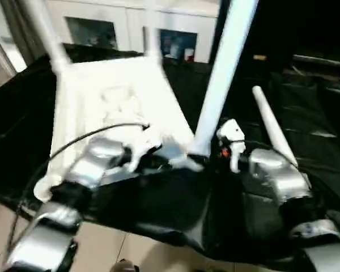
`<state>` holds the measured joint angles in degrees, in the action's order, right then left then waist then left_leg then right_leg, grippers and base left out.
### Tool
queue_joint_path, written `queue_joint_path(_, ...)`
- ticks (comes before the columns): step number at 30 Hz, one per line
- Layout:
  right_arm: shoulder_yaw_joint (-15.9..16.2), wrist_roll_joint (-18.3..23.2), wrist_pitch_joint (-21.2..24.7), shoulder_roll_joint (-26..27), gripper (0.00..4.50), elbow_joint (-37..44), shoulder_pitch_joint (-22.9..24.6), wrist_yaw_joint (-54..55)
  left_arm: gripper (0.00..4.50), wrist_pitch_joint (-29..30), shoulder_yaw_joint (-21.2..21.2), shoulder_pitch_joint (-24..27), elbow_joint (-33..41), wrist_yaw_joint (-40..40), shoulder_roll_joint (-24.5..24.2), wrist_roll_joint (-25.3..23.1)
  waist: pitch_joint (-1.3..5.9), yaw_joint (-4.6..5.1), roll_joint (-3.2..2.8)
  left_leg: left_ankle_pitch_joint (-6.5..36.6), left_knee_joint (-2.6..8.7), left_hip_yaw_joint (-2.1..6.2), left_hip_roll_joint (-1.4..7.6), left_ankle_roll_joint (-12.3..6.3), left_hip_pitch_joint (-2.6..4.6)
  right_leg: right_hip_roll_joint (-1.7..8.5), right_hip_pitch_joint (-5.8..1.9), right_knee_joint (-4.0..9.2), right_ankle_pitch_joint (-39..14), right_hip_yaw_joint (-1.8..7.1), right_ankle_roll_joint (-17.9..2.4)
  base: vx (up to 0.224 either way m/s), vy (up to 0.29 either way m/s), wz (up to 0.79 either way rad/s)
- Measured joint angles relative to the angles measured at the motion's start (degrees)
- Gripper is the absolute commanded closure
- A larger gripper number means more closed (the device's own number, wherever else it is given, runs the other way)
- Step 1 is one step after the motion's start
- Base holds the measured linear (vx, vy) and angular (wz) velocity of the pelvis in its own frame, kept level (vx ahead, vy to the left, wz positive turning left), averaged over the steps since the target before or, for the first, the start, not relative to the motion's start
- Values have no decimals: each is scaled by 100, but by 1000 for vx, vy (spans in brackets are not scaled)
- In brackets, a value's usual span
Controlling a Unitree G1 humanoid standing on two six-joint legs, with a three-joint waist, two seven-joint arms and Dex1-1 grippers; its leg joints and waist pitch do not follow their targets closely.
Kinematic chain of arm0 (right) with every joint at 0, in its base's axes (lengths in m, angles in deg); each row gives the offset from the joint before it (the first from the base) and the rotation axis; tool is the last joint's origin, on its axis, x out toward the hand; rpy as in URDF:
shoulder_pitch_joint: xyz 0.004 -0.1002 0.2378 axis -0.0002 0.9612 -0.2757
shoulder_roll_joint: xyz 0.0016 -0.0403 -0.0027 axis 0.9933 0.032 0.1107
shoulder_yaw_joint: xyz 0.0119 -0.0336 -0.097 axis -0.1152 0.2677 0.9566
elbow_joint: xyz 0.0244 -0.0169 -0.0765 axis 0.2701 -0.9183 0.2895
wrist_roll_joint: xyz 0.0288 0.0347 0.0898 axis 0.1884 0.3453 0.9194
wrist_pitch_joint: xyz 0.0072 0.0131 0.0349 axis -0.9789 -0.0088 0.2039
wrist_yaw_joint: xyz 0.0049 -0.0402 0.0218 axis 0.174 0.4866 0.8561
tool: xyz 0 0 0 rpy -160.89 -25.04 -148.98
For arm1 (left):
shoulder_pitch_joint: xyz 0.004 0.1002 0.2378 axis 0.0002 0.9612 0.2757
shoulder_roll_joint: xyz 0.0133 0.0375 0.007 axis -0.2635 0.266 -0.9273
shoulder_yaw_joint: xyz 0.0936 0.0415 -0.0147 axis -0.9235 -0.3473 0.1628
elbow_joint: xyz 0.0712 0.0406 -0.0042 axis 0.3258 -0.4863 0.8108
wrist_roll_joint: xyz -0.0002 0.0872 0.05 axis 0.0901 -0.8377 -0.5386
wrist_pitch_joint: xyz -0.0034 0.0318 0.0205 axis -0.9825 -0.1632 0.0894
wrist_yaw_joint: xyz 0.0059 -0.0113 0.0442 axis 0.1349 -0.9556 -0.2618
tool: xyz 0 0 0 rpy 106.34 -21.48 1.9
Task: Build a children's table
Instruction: Rotate leg to tighten
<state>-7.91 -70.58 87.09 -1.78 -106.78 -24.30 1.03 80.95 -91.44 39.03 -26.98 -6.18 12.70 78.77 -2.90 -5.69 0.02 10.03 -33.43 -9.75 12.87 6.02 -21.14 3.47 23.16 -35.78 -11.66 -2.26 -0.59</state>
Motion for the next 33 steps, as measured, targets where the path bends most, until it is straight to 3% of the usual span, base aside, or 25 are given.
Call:
queue_joint_path(6,61,155,12,-168,84,94,0,-606,450,-18,-3,131,162,-250,-174,82,-1,-21,2,1,-7,0,0,-1,-2,0,0,-2,0,-1,0,0,0,0)
queue_joint_path(8,68,153,12,-194,115,99,1,-675,450,-20,-3,135,162,-259,-177,82,-1,-26,2,0,-8,0,-1,-1,-2,0,0,-3,0,-1,0,0,0,0)
queue_joint_path(11,84,153,11,-181,118,99,4,-712,450,-20,-3,136,162,-259,-178,82,-2,-24,3,0,-8,0,-1,-1,-1,0,0,-5,0,-1,0,0,0,0)
queue_joint_path(13,84,153,11,-177,152,98,4,-707,450,-21,-2,136,162,-258,-177,82,-2,-25,3,0,-9,0,-1,-1,-2,0,0,-5,0,-1,0,0,0,0)
queue_joint_path(21,41,153,9,-122,176,119,98,-532,450,-20,-6,134,138,-151,-135,48,-1,-24,3,0,-11,0,-2,-1,1,0,-2,-6,0,1,0,0,0,0)
queue_joint_path(26,-322,10,93,432,178,-252,-34,1156,450,128,44,-210,-395,920,351,-192,-1,64,4,0,-15,0,-8,1,24,2,-14,-22,14,6,0,0,0,0)
queue_joint_path(33,-752,-215,91,1310,178,-911,-493,3812,450,492,178,-741,-1159,2480,1190,-391,2,78,6,0,-11,1,-9,2,31,2,-18,-18,21,9,28,0,0,0)
